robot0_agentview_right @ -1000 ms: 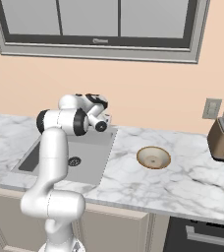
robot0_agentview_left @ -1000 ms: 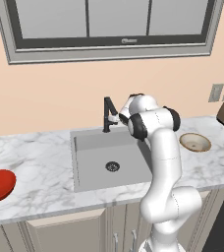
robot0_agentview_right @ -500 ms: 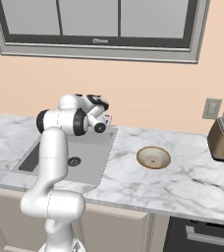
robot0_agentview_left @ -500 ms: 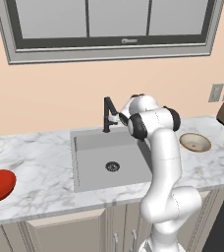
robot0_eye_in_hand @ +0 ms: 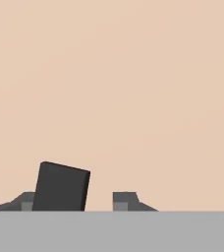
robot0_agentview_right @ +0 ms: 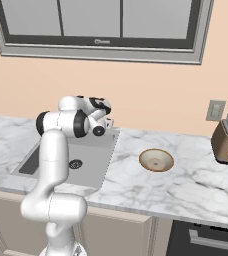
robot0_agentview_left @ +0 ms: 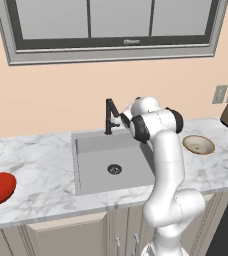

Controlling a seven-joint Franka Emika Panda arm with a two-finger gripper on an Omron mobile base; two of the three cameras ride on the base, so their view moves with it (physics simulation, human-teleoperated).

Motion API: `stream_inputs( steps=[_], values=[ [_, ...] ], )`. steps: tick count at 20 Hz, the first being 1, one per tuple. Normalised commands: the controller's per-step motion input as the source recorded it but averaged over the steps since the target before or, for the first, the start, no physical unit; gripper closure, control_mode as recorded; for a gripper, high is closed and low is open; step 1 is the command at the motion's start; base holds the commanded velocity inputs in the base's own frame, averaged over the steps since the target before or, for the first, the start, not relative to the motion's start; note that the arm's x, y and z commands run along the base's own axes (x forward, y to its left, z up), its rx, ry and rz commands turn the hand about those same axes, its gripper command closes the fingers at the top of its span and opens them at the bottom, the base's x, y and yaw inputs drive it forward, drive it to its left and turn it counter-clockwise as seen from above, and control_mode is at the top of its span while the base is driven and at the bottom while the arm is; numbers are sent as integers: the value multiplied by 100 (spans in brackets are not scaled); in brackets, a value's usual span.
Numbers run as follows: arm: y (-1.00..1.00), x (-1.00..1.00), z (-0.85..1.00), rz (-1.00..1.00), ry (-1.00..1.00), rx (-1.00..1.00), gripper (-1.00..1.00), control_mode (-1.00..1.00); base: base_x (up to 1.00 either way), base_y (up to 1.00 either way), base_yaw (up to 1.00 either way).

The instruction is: Rinse each bowl for a few seconds and place them down in the sink or on the counter.

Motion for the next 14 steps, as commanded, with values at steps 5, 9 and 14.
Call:
stream_inputs(
  steps=[5,9,14],
  values=[
    [-39,1,-32,-9,9,2,100,-100,0,0,0],
    [-36,0,-35,-8,10,2,100,-100,0,0,0],
    [-36,0,-33,-8,9,2,100,-100,0,0,0]
  ],
)
